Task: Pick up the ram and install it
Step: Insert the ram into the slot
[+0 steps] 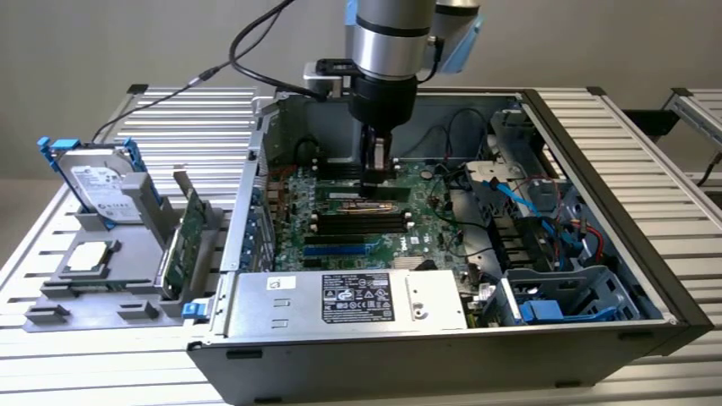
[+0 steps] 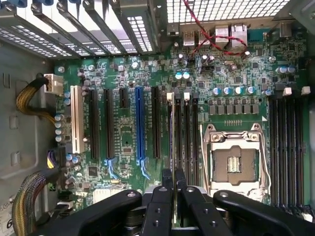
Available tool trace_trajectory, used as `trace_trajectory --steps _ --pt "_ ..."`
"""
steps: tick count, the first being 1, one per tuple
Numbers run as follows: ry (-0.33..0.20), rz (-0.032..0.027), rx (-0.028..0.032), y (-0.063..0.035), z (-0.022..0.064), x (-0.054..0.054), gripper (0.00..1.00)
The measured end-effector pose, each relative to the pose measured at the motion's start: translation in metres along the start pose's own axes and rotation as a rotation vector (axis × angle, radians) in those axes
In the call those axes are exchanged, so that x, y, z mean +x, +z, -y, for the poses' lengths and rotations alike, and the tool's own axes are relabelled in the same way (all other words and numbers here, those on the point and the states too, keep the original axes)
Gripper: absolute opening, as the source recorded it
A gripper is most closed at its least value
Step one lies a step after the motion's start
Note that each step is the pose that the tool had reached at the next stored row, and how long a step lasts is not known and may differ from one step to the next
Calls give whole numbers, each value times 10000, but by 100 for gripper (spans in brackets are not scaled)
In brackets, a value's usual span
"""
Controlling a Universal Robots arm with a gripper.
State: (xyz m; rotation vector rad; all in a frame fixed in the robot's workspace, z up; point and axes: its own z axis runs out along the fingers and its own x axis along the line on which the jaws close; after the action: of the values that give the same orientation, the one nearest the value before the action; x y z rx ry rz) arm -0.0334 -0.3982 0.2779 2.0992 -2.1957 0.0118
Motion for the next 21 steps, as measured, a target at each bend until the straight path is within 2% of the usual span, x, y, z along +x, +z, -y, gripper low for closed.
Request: trace_trajectory --steps 21 --pt "-259 -17 21 377 39 -55 13"
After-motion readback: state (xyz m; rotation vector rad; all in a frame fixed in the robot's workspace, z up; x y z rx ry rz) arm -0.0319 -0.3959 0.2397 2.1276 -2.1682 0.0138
